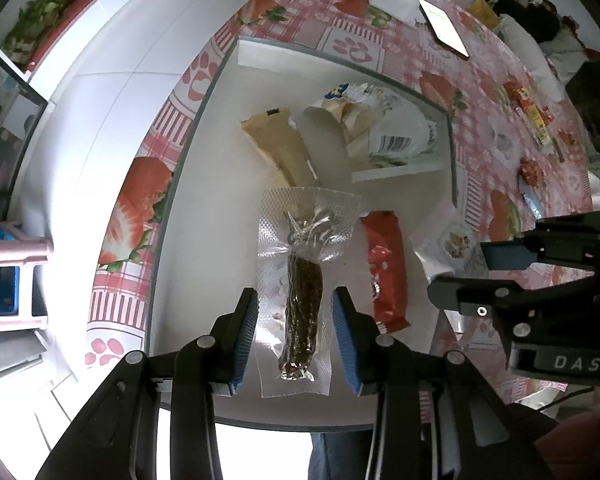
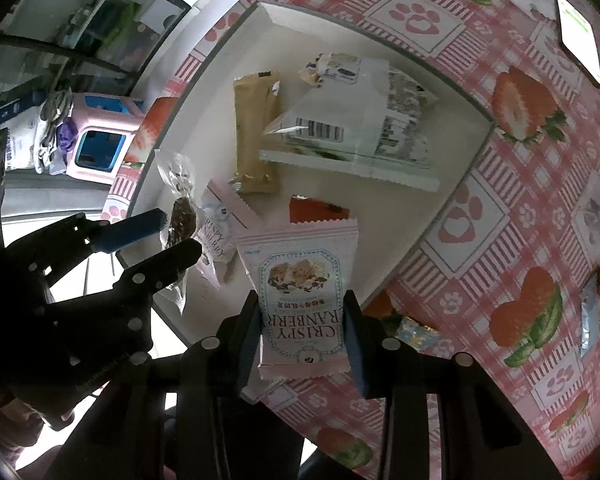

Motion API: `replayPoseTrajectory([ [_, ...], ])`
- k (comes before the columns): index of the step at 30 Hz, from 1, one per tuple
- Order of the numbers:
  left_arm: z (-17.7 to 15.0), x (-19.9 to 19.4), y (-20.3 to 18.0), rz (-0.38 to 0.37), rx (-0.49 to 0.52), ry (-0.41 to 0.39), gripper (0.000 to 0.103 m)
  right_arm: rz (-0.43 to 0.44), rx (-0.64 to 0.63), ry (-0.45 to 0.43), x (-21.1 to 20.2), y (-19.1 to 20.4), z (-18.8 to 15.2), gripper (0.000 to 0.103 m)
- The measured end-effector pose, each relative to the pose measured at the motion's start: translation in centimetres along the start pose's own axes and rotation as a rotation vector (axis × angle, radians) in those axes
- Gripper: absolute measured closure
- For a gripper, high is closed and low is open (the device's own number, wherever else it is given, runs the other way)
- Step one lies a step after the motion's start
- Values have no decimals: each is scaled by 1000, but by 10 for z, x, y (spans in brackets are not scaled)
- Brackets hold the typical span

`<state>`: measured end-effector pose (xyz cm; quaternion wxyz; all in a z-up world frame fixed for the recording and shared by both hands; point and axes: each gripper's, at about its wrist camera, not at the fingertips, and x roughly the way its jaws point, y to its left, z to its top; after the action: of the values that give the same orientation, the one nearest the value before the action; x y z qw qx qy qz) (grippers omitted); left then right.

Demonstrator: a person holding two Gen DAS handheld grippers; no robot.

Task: Organize snacks
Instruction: 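Carry both packets to the tray and open both tools, then move both tools back toward the remaining snacks on the tablecloth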

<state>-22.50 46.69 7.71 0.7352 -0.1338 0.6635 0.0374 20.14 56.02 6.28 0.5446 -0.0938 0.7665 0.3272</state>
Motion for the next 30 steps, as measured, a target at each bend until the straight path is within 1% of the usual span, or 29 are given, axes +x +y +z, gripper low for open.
replayPoseTrajectory([
  [2, -1, 2, 1, 5, 3, 7, 60, 0, -1, 8, 5, 4, 2, 64],
  [4, -1, 4, 1, 21, 8, 11, 57, 4, -6, 20, 10, 8, 4, 60],
  [5, -1, 5, 0, 37, 13, 12, 55, -10, -13, 31, 13, 10, 4, 59],
  [6, -1, 6, 0, 40, 18, 15, 50, -13, -15, 33, 13, 10, 4, 59],
  [7, -1, 6, -1, 40, 20, 15, 40, -14, -11, 34, 14, 11, 4, 59],
  [8, 0, 6, -1, 41, 20, 15, 33, -16, -7, 33, 13, 10, 4, 50],
  [9, 0, 5, 0, 59, 16, 9, 28, -24, -1, 31, 12, 8, 4, 29],
  [10, 0, 4, 0, 73, 14, 5, 24, -40, 15, 15, 9, 4, 3, 17],
  [11, 1, 4, 2, 67, 7, 3, 24, -43, 34, -1, 4, -2, 2, 3],
  [13, 3, 4, 4, 52, -16, 7, 23, -43, 67, -27, -2, -15, 1, 1],
  [16, 6, 5, 5, 52, -28, 12, 23, -92, 149, -37, -5, -44, -4, 1],
  [19, 7, 8, 1, 53, -25, 17, 23, -143, 277, 9, 2, -82, -20, 1],
  [22, 6, 9, -4, 52, -12, 23, 23, -182, 363, 52, 13, -105, -38, 1],
  [24, 5, 9, -7, 52, -2, 27, 23, -184, 405, 71, 21, -112, -48, 1],
  [26, 4, 10, -10, 56, 10, 34, 23, -167, 434, 82, 29, -112, -52, 1],
  [30, 3, 8, -15, 68, 35, 46, 23, -156, 423, 73, 44, -101, -47, 1],
])
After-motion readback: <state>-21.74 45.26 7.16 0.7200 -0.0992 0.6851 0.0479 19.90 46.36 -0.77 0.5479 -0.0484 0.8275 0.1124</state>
